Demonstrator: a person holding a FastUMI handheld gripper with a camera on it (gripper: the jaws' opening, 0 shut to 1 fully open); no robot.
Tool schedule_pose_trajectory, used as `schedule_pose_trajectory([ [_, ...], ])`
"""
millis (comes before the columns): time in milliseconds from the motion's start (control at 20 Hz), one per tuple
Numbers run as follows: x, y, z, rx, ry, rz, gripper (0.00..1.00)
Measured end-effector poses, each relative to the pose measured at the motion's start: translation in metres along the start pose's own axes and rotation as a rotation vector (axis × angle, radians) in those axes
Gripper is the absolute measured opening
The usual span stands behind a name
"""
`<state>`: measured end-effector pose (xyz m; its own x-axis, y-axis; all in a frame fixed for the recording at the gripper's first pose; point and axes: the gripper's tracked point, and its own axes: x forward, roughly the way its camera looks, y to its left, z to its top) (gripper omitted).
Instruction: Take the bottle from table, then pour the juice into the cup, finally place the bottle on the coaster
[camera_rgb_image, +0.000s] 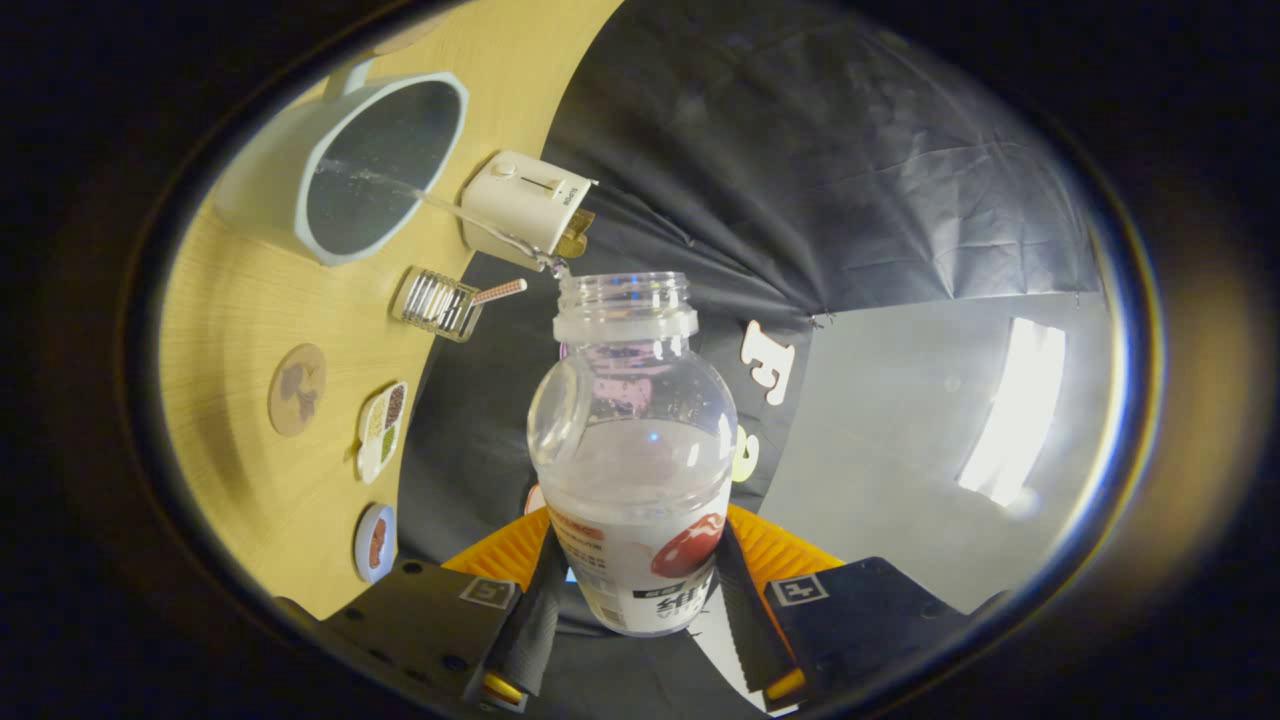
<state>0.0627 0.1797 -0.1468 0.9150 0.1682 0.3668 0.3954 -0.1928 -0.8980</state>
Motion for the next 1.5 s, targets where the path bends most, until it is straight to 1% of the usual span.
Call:
schedule_pose_trajectory([
  [750, 0.000, -0.013, 0.014, -0.060, -0.059, -0.048, 0.77],
  [900, -0.001, -0.011, 0.013, -0.055, -0.059, -0.043, 0.77],
  [1000, 0.000, -0.004, 0.011, -0.032, -0.048, -0.021, 0.77],
  [1100, -0.001, 0.011, 0.004, 0.030, -0.015, 0.031, 0.77],
  [1200, -0.002, 0.038, -0.002, 0.139, 0.039, 0.135, 0.77],
  [1300, -0.008, 0.070, -0.005, 0.280, 0.097, 0.272, 0.77],
  [1400, -0.023, 0.102, 0.001, 0.469, 0.155, 0.440, 0.77],
  [1500, -0.034, 0.122, 0.007, 0.650, 0.205, 0.569, 0.77],
])
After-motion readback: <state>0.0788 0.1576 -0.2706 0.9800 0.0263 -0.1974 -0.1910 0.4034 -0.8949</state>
